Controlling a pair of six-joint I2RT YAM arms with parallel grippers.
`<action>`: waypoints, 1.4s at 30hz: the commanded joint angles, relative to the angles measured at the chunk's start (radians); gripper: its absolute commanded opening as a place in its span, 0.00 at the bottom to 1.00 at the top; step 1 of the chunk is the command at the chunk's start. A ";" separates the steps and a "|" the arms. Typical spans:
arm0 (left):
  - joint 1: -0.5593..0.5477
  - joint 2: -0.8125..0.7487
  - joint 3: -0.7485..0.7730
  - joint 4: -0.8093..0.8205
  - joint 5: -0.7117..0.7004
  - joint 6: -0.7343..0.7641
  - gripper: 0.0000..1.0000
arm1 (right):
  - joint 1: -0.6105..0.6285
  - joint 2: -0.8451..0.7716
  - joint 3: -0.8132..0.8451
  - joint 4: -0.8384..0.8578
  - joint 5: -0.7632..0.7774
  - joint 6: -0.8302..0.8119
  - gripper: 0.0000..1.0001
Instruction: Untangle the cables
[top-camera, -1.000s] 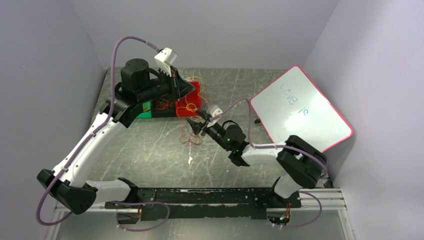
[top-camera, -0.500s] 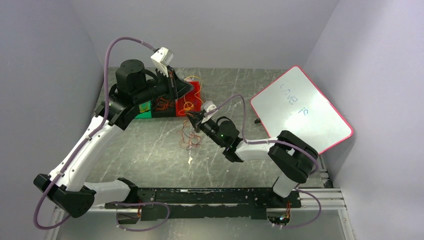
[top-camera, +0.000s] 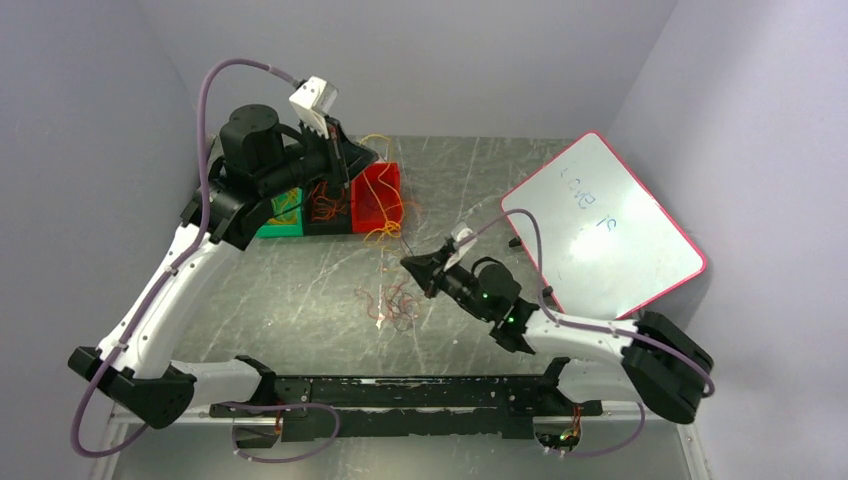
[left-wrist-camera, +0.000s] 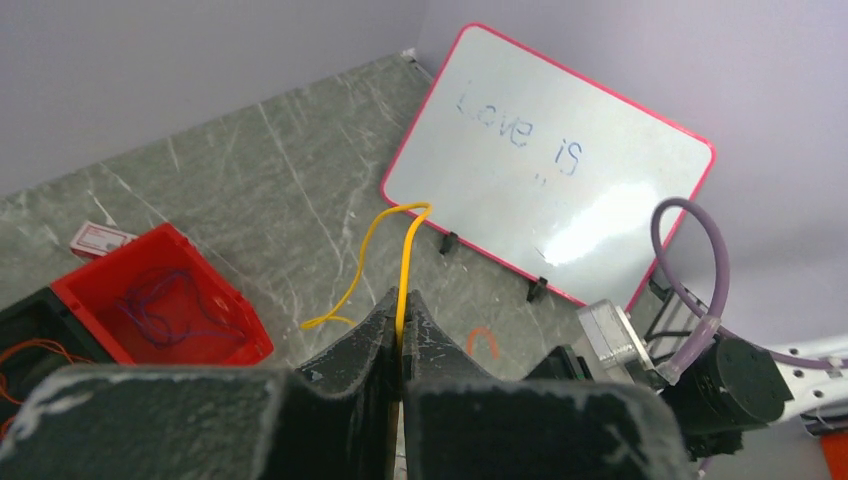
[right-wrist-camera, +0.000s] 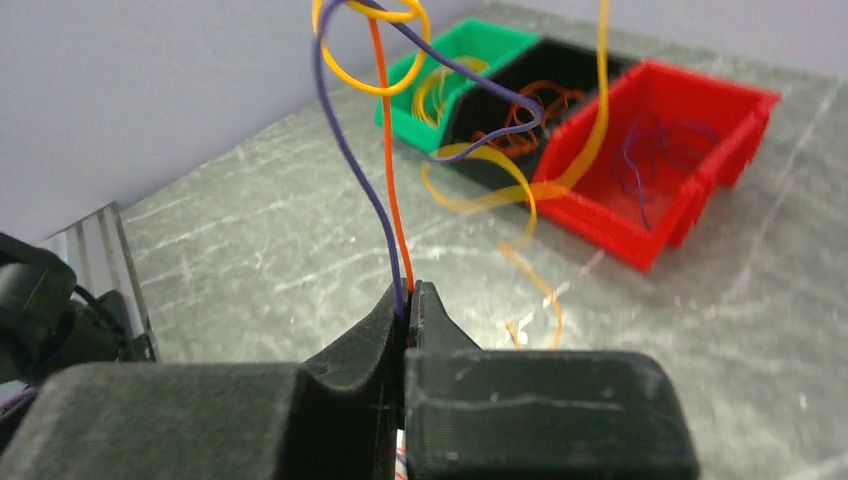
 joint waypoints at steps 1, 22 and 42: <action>0.029 0.037 0.108 -0.019 -0.032 0.041 0.07 | 0.004 -0.131 -0.112 -0.243 0.101 0.130 0.00; 0.136 0.189 0.532 -0.228 -0.093 0.173 0.07 | -0.004 -0.115 -0.238 -0.637 0.386 0.500 0.00; 0.177 0.165 0.490 -0.239 -0.001 0.197 0.07 | -0.005 -0.296 -0.145 -0.715 0.263 0.328 0.29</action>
